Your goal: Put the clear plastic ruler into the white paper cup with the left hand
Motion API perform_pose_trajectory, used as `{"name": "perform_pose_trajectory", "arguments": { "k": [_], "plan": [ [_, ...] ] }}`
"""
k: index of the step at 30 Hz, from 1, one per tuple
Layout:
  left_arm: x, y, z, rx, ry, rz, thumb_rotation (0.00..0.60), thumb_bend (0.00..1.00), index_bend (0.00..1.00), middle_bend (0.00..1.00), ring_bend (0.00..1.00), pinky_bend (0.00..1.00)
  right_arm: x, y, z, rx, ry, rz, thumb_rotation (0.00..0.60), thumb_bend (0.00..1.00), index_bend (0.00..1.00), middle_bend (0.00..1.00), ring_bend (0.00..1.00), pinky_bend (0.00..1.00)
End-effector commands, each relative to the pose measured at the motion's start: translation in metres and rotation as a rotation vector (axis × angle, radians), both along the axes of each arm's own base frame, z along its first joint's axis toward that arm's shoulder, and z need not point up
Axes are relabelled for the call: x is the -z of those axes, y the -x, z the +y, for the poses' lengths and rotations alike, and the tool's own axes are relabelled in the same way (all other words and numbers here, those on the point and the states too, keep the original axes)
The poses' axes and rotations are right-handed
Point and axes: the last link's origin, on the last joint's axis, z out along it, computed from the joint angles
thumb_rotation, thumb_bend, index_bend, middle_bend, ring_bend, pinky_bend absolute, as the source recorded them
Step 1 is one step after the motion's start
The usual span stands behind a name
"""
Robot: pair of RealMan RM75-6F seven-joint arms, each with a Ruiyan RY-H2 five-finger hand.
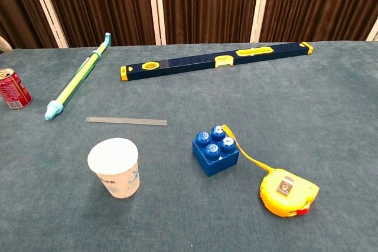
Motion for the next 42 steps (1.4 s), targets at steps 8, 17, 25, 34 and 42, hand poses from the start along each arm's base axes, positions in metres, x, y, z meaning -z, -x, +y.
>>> {"name": "perform_pose_trajectory", "arguments": {
  "k": [8,17,25,34,42],
  "plan": [
    [0.058,-0.046,0.063,-0.068,0.139,-0.037,0.6,0.23,0.4,0.0,0.0,0.0,-0.001,0.001,0.002,0.002,0.008,-0.004,0.6,0.08,0.0,0.0,0.0,0.0],
    [0.113,-0.079,0.088,-0.1,0.218,-0.001,0.6,0.34,0.41,0.0,0.0,0.0,-0.001,0.003,0.002,0.004,0.009,-0.017,0.6,0.08,0.0,0.0,0.0,0.0],
    [0.144,-0.1,0.104,-0.093,0.252,0.061,0.6,0.35,0.42,0.0,0.0,0.0,-0.002,0.004,0.001,0.01,0.006,-0.027,0.6,0.09,0.0,0.0,0.0,0.0],
    [0.175,-0.109,0.107,-0.095,0.305,0.109,0.6,0.35,0.45,0.0,0.0,0.0,-0.002,0.003,0.0,0.017,0.002,-0.034,0.6,0.09,0.0,0.0,0.0,0.0],
    [0.193,-0.114,0.106,-0.082,0.314,0.123,0.6,0.35,0.48,0.0,0.0,0.0,-0.003,0.004,-0.001,0.02,-0.001,-0.038,0.6,0.1,0.0,0.0,0.0,0.0]
  ]
}}
